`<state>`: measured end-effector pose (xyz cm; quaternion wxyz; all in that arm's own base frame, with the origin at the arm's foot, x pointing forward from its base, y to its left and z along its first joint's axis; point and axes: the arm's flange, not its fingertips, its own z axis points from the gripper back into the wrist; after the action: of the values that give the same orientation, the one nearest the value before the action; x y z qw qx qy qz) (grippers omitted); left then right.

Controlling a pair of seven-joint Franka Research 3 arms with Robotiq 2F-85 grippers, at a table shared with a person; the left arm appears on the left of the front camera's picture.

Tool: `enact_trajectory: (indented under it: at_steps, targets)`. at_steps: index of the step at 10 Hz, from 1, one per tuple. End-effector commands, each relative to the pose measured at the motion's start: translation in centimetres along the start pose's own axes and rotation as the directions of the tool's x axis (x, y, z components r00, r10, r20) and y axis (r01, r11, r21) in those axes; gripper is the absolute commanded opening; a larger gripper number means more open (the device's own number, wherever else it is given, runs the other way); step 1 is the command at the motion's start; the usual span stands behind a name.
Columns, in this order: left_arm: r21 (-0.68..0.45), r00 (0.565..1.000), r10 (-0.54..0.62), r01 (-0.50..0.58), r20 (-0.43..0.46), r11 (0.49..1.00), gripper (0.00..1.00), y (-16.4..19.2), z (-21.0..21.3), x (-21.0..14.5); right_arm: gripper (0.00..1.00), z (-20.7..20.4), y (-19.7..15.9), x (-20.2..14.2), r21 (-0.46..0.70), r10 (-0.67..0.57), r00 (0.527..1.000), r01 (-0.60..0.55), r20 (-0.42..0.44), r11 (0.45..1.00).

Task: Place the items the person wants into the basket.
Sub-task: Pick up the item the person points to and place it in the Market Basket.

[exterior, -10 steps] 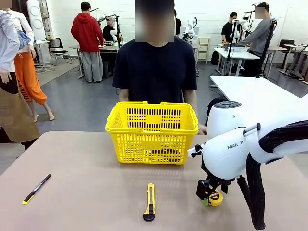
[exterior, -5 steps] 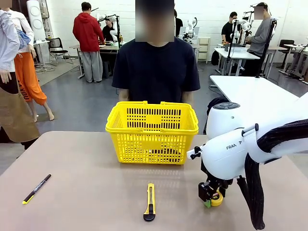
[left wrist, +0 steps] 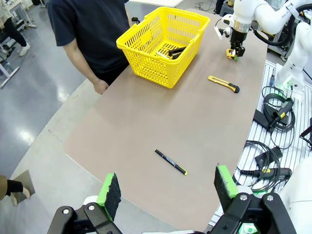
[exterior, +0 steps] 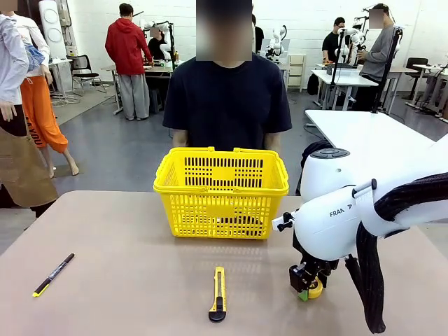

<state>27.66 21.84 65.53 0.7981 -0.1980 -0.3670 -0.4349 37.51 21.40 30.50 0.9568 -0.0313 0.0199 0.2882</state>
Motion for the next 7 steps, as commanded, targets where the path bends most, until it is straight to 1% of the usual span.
enact_trajectory:
  at_steps: [1, 2, 3, 5, 6, 7]
  targets:
    - [0.001, 1.000, -0.006, 0.006, 0.008, 1.000, 1.00, -0.1, 0.0, 0.0, 0.04, 0.3, -0.4, 0.3, -0.021, 0.013, 1.000, -0.013, 0.001, 1.000]
    - [0.001, 1.000, -0.006, 0.006, 0.008, 1.000, 1.00, -0.1, 0.0, 0.0, 0.00, 2.1, -0.6, -0.1, 0.003, -0.007, 1.000, 0.007, 0.029, 1.000]
    - [0.001, 1.000, -0.006, 0.006, 0.008, 1.000, 1.00, -0.1, 0.0, 0.0, 0.00, 5.3, -0.6, -1.1, 0.037, -0.017, 0.998, 0.015, 0.067, 0.999]
    - [0.001, 1.000, -0.006, 0.006, 0.008, 1.000, 1.00, -0.1, 0.0, 0.0, 0.00, 13.4, -0.7, -2.7, 0.058, -0.053, 0.993, 0.047, 0.103, 0.997]
    - [0.001, 1.000, -0.006, 0.006, 0.008, 1.000, 1.00, -0.1, 0.0, 0.0, 0.00, 17.8, -1.2, -3.0, 0.082, -0.084, 0.991, 0.076, 0.102, 0.994]
    - [0.001, 1.000, -0.006, 0.006, 0.008, 1.000, 1.00, -0.1, 0.0, 0.0, 0.00, 21.2, -1.5, -3.2, 0.100, -0.125, 0.985, 0.114, 0.115, 0.988]
